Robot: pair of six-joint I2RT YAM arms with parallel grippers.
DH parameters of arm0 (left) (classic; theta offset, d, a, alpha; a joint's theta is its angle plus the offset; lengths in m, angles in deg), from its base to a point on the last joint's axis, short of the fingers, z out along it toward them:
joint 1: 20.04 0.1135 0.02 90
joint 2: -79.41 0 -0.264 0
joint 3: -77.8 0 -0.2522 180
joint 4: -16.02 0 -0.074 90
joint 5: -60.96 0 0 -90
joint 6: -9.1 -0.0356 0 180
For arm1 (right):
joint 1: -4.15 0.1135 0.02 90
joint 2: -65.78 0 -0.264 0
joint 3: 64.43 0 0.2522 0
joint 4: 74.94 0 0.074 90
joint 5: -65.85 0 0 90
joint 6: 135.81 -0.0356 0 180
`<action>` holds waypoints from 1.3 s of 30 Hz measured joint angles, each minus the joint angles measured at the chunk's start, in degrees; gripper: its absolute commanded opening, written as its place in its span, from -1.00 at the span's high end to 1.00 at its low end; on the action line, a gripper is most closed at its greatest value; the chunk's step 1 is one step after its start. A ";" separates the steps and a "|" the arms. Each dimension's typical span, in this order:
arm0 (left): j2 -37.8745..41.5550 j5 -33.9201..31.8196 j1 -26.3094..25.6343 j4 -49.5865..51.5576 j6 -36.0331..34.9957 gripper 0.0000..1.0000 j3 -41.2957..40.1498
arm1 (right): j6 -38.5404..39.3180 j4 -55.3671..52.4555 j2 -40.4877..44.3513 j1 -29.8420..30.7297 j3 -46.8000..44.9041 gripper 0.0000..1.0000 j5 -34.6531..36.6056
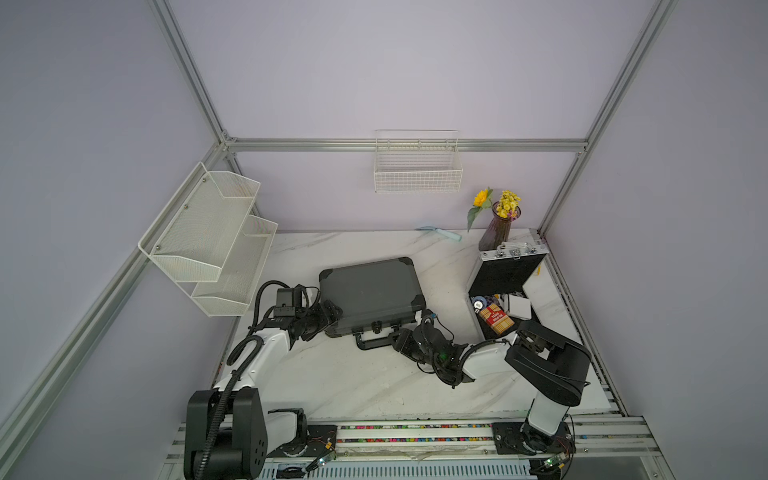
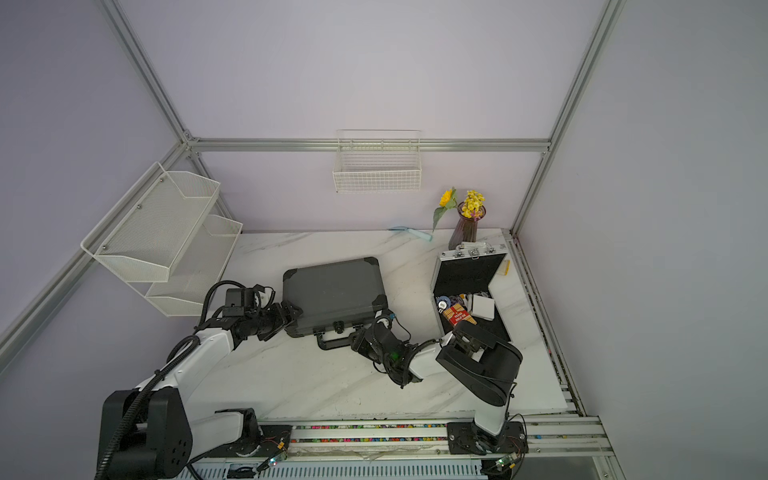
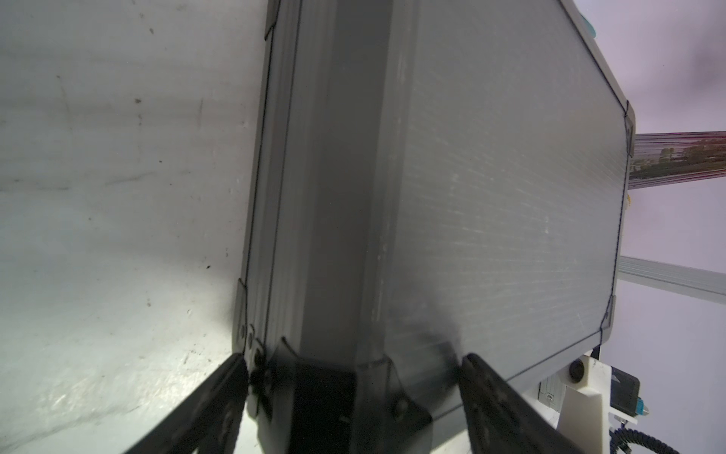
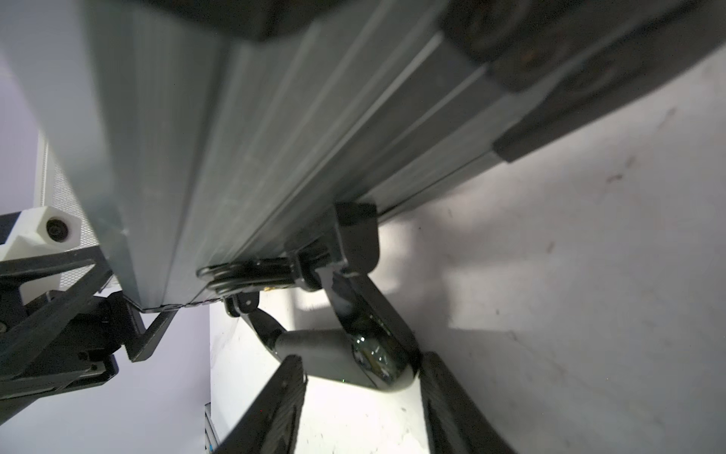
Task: Open the poker set cases
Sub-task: Pick up the poker set case from the center of the board.
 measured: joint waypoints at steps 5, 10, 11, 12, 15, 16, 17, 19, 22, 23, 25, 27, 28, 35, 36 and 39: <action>0.00 0.07 0.02 -0.02 0.00 -0.69 -0.02 | -0.72 3.26 0.00 0.00 -1.66 -0.02 -0.13; -0.02 0.13 0.02 -0.04 0.00 -0.69 -0.02 | -1.62 6.34 0.20 0.00 -3.17 -0.01 -0.15; -0.02 0.13 0.02 -0.04 0.00 -0.69 -0.02 | -1.84 6.82 0.33 0.00 -3.43 0.00 -0.15; -0.02 0.13 0.02 -0.04 0.00 -0.69 -0.02 | -2.05 7.15 0.35 0.00 -3.61 -0.01 -0.15; -0.04 0.15 0.02 -0.07 0.00 -0.69 -0.02 | -2.67 8.11 0.37 0.00 -3.96 -0.01 -0.13; -0.04 0.15 0.02 -0.07 0.00 -0.68 -0.02 | -2.78 8.31 0.37 0.00 -4.00 -0.01 -0.09; -0.04 0.15 0.02 -0.07 0.00 -0.68 -0.02 | -2.91 8.39 0.37 0.00 -3.96 -0.02 0.07; -0.04 0.17 0.02 -0.07 0.00 -0.69 -0.02 | -3.15 7.96 0.55 0.00 -3.89 -0.06 0.52; -0.04 0.17 0.02 -0.07 0.00 -0.69 -0.02 | -3.06 5.20 1.18 0.00 -2.99 -0.12 1.86; -0.04 0.17 0.02 -0.07 0.00 -0.68 0.00 | -2.80 4.11 1.33 0.00 -2.47 -0.15 2.56; -0.04 0.17 0.04 -0.09 0.00 -0.69 -0.02 | -2.19 2.51 1.46 0.00 -1.36 -0.18 3.54; -0.04 0.22 0.07 -0.09 0.00 -0.69 -0.02 | -1.49 1.60 1.46 0.00 -0.59 -0.21 4.37; -0.07 0.24 0.07 -0.09 0.00 -0.68 -0.02 | -1.09 1.14 1.46 0.00 -0.26 -0.22 4.76; -0.17 0.42 0.11 -0.13 0.00 -0.68 -0.02 | 0.52 0.15 -0.39 0.00 1.49 -0.25 5.66; -0.20 0.44 0.11 -0.13 0.00 -0.69 -0.02 | 0.66 0.20 -0.76 0.00 1.51 -0.25 5.64; -0.26 0.55 0.11 -0.15 0.02 -0.68 -0.02 | 0.96 0.39 -1.46 0.00 1.49 -0.21 5.42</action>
